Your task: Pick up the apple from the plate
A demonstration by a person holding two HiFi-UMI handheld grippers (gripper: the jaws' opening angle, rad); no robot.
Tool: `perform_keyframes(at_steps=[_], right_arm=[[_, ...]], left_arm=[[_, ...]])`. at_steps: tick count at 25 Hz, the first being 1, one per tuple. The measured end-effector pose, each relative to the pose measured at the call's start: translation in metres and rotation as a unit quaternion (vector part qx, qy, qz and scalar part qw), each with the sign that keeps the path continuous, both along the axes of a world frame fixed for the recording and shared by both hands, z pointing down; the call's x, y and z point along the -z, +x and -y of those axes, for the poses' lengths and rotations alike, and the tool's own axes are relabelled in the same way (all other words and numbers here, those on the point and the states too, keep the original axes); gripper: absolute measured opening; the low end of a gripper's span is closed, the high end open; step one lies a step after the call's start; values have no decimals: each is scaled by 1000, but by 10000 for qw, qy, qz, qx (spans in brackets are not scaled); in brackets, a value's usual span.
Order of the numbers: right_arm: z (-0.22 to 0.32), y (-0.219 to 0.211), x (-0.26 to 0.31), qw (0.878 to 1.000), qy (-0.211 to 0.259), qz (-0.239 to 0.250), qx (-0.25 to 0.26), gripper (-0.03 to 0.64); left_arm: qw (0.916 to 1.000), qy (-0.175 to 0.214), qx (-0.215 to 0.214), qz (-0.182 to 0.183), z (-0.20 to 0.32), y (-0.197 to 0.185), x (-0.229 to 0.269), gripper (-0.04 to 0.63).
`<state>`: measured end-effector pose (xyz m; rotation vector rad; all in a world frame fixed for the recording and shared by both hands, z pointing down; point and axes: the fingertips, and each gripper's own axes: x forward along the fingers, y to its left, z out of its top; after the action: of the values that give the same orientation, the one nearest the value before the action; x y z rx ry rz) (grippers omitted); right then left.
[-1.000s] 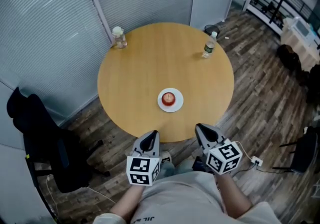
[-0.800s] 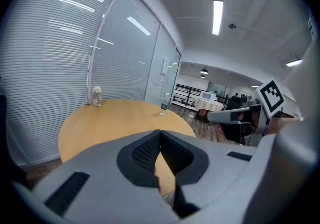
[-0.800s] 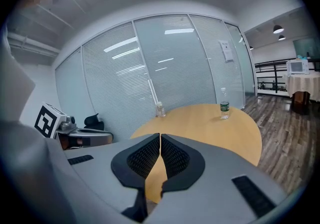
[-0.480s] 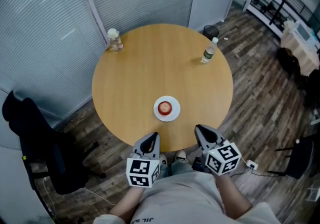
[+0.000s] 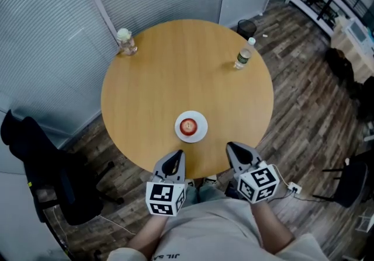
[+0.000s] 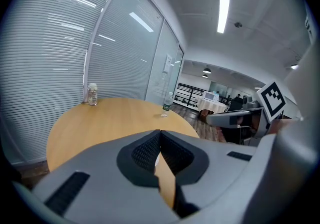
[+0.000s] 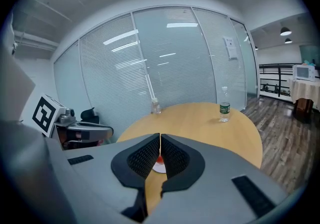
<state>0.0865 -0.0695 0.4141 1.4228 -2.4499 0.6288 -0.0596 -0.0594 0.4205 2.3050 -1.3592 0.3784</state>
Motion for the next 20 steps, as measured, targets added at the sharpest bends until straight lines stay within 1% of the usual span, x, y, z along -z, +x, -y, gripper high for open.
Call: perform_keyframes(at_steps=[5,13,20], right_arm=[[12,1,-12,9999,-66,-79,67,31],[28,-6,-36,9992,-321,-130,192,31],[34,-13,-53,9981,-524,-120,311,31]], left_arm=[[10000,-17,61,39,12,1,-10,3],[9995,-228,80,196,34,0,-37,3],[9993,-233,44,284,45,1,-52,3]])
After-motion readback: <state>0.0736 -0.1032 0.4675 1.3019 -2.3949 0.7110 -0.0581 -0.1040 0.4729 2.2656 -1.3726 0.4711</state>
